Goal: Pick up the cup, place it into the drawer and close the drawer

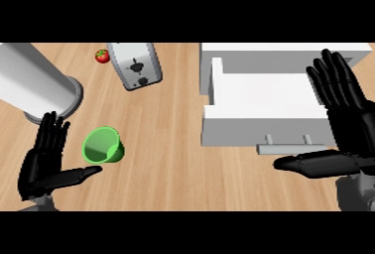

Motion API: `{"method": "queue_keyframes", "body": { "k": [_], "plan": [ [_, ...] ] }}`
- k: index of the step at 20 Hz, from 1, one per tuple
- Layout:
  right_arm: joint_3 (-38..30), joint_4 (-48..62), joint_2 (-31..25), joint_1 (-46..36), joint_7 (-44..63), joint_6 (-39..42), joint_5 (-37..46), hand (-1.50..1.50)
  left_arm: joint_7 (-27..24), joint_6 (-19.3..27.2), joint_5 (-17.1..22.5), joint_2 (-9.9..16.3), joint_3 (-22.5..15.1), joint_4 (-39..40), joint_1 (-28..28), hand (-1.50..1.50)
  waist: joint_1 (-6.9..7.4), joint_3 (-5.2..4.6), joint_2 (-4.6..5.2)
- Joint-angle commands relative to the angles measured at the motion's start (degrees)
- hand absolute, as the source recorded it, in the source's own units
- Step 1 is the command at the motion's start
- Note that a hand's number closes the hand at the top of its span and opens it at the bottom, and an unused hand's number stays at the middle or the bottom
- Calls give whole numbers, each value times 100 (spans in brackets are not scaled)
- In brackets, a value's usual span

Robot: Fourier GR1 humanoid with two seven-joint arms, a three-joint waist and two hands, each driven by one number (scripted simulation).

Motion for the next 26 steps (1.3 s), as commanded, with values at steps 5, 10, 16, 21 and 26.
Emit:
{"method": "queue_keyframes", "body": {
  "k": [5, 10, 16, 21, 26],
  "plan": [
    [16, -290, 53, 114, 219, 2, -18, -150, -1435, -91, -380, 17, 110, 2138, -350, -150, -27, -2, 1],
    [190, 152, 209, -266, 37, -202, 396, -150, -1994, -80, -388, 358, 338, 3277, -971, -150, -6, -1, 5],
    [-284, -12, -91, -431, 428, 35, -182, -150, -3138, -438, -463, 802, 588, 5392, -1698, -150, -36, -5, 11],
    [-245, -198, -113, -183, 328, 224, -275, -150, -4074, -315, -570, 749, 714, 6492, -2311, -150, -112, -15, 35],
    [-140, -59, -4, -390, 468, -5, -52, -150, -4505, -296, -676, 692, 658, 6865, -2379, -150, -109, -17, 39]
  ]
}}
